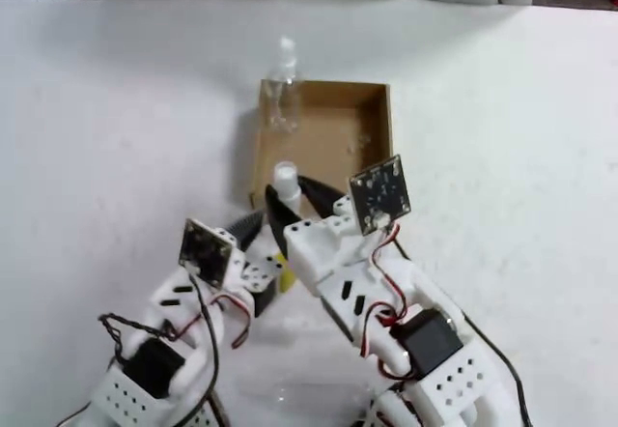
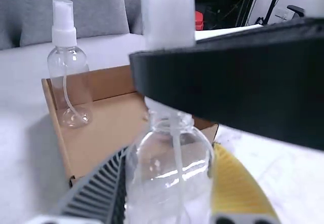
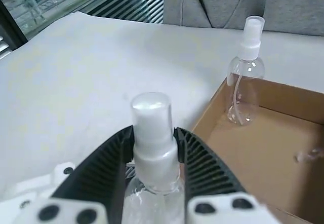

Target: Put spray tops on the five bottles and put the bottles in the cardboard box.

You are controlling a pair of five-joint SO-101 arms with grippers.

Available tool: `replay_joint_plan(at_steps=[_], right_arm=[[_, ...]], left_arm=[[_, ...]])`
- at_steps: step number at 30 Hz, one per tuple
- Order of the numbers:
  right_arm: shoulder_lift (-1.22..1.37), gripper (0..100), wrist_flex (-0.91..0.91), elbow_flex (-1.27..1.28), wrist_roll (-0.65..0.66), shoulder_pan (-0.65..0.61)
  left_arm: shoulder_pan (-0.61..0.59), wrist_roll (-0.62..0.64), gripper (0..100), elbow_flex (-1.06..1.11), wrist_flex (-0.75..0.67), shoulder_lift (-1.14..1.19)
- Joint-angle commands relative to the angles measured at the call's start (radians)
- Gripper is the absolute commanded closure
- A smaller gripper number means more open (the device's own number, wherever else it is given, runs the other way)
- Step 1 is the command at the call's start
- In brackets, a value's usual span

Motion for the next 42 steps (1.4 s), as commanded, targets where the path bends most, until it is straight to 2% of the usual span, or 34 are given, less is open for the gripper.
replay_joint_plan(at_steps=[1,22,27,29,42], right_arm=[[-0.010,98.1,-0.010,-0.005,-0.009,-0.019],[-0.010,97.9,0.021,0.005,0.000,-0.004],[-0.004,86.6,0.031,0.002,0.000,-0.004],[-0.004,83.7,0.059,-0.018,0.000,-0.005],[-0.008,84.7,0.346,-0.298,0.000,-0.001]], left_arm=[[-0.015,0.006,98,0.002,-0.081,-0.012],[-0.016,0.006,98,0.002,-0.083,-0.012],[-0.016,0.006,98,0.002,-0.083,-0.012],[-0.016,0.006,98,0.002,-0.083,-0.012],[-0.016,0.006,98,0.002,-0.083,-0.012]])
